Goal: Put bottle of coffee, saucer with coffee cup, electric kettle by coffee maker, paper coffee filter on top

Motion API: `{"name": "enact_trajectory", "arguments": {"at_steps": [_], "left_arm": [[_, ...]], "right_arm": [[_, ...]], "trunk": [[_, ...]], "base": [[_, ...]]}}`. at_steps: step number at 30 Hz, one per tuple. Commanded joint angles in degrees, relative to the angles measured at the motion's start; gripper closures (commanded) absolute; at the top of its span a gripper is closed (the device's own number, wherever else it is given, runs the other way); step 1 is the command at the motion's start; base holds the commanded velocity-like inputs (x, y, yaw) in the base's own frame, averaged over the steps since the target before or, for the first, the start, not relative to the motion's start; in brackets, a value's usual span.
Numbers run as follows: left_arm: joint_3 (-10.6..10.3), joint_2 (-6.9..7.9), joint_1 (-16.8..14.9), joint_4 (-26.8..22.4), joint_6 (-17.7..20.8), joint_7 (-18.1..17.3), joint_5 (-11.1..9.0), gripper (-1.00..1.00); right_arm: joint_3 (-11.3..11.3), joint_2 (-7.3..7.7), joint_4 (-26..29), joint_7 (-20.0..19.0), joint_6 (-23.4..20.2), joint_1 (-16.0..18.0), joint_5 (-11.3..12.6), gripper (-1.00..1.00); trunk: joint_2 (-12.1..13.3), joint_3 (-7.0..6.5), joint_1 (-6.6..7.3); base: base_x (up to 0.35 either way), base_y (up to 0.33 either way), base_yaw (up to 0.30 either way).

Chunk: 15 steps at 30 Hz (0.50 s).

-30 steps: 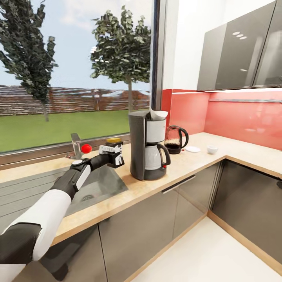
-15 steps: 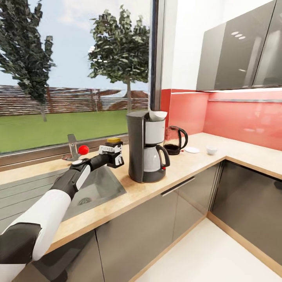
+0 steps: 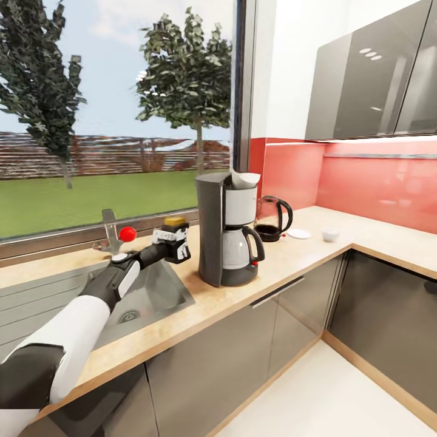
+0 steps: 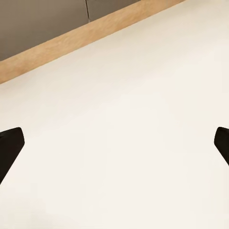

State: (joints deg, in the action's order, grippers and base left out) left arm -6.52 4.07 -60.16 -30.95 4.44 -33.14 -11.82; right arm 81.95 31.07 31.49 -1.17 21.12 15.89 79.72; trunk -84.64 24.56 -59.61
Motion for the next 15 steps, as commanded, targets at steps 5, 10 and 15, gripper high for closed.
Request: {"name": "enact_trajectory", "arguments": {"at_steps": [5,10,15], "left_arm": [[-0.2,0.06,0.0,1.4,-1.6,-0.1,-0.6,1.00],[-0.2,0.04,0.0,1.6,-1.9,-0.1,-0.6,1.00],[-0.3,-0.02,0.0,1.6,-2.0,-0.1,-0.6,1.00]], "right_arm": [[0.4,0.04,0.1,-0.1,0.3,0.1,0.6,-1.00],[0.4,0.04,0.1,-0.1,0.3,0.1,0.6,-1.00],[0.4,0.04,0.1,-0.1,0.3,0.1,0.6,-1.00]], "trunk": [[0.0,0.06,0.00],[0.0,0.06,0.00],[0.0,0.06,0.00]], "base": [[0.000,0.000,0.000],[0.000,0.000,0.000],[0.073,0.000,0.000]]}}
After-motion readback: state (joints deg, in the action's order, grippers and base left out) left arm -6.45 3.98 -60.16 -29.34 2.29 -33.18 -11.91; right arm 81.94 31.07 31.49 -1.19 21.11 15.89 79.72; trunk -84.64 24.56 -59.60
